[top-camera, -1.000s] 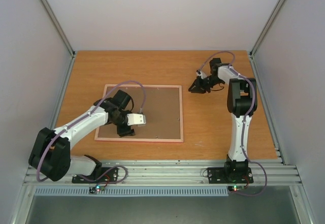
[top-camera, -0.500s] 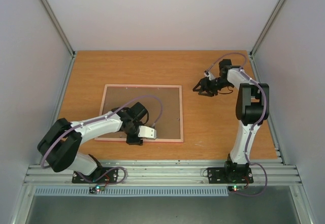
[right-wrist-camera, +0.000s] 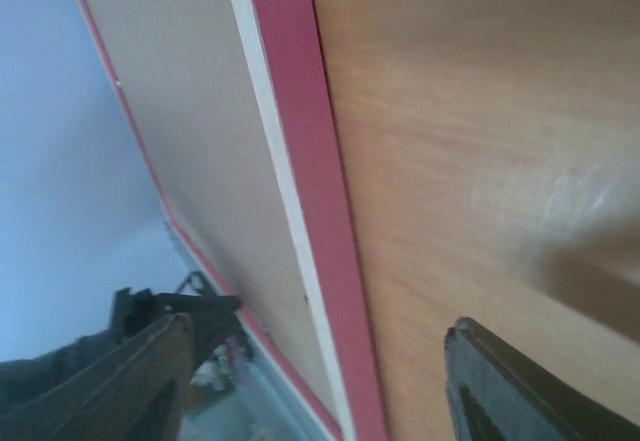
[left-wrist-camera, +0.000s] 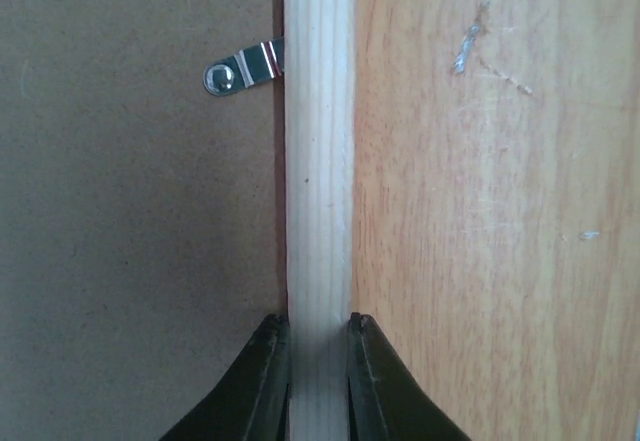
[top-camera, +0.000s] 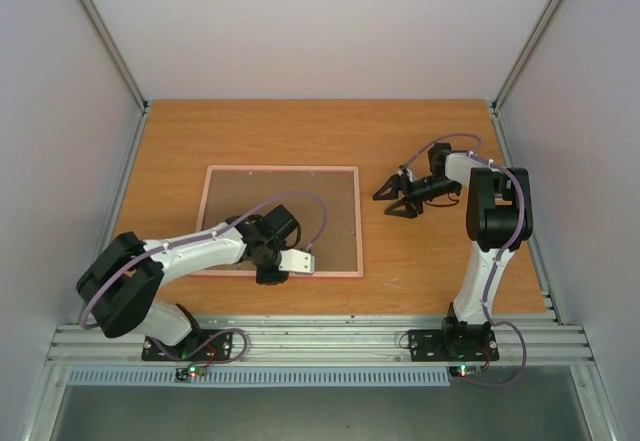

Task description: Put the photo into the frame

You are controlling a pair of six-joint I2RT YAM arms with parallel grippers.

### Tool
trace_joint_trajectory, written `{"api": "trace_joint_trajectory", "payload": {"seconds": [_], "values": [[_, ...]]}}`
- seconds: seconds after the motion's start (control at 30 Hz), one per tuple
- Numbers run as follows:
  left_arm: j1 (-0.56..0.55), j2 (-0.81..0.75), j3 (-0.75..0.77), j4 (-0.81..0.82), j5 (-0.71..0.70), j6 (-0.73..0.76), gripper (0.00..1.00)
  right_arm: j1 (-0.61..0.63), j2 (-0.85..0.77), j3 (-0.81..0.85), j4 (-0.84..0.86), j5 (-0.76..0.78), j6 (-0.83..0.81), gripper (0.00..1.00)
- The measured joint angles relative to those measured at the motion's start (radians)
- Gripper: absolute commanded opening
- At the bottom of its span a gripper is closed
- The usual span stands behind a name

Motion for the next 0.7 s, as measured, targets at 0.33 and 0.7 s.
{"api": "trace_joint_trajectory", "payload": {"seconds": [0.33, 0.7], "values": [[0.000, -0.107, 0.047, -0.052, 0.068, -0.040, 0.00, 0.006, 0.051, -0.067, 0.005, -0.196, 0.037, 0.79], [0.002, -0.125, 0.068, -0.114, 0.109, -0.044, 0.01, 0.119, 0.113, -0.060, 0.110, -0.321, 0.143, 0.74]]}}
